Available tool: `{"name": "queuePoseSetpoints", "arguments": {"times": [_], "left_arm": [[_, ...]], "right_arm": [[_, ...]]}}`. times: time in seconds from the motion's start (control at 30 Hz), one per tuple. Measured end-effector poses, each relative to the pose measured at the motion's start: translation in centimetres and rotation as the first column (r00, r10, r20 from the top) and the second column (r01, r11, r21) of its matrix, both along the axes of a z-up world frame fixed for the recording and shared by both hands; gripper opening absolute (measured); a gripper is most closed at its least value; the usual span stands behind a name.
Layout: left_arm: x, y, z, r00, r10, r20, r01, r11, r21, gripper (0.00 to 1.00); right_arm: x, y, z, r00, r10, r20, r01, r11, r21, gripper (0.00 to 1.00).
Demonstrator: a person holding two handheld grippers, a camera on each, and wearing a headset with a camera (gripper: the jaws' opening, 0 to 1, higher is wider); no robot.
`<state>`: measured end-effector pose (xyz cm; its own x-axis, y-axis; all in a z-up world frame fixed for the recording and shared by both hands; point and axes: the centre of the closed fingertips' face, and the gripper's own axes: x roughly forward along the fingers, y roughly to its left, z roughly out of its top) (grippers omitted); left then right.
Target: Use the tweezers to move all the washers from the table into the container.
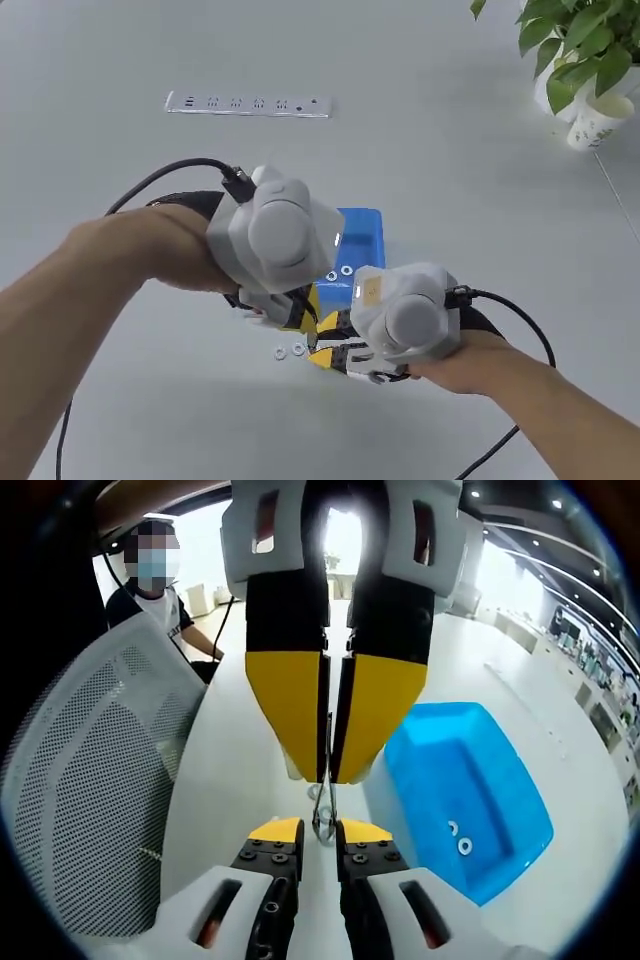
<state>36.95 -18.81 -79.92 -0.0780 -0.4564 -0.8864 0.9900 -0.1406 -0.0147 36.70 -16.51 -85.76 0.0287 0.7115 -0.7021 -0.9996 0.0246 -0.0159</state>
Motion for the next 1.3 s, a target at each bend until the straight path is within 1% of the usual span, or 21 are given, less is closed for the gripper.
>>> {"name": "queuePoseSetpoints", "arguments": {"times": [0.37,1.0,1.3], "left_arm": [[0.03,0.07,-0.02,1.0,0.001,-0.001,-0.001,1.0,-0.002,0.05],[0.08,0.03,-0.05,1.0,0.0,-0.002,0.0,1.0,-0.006,0.04],[0.06,-0.01,-0.04,1.0,-0.002,0.0,0.002,1.0,-0.004,0.04]], "right_arm": [[0.26,0.08,0.0,1.0,-0.01,0.009,0.01,1.0,0.002,0.11],[0.32,0.01,-0.06,0.999,-0.041,-0.01,0.041,0.999,0.009,0.09],[0.31,-0.05,-0.02,0.999,-0.042,-0.01,0.042,0.999,0.009,0.09]]}}
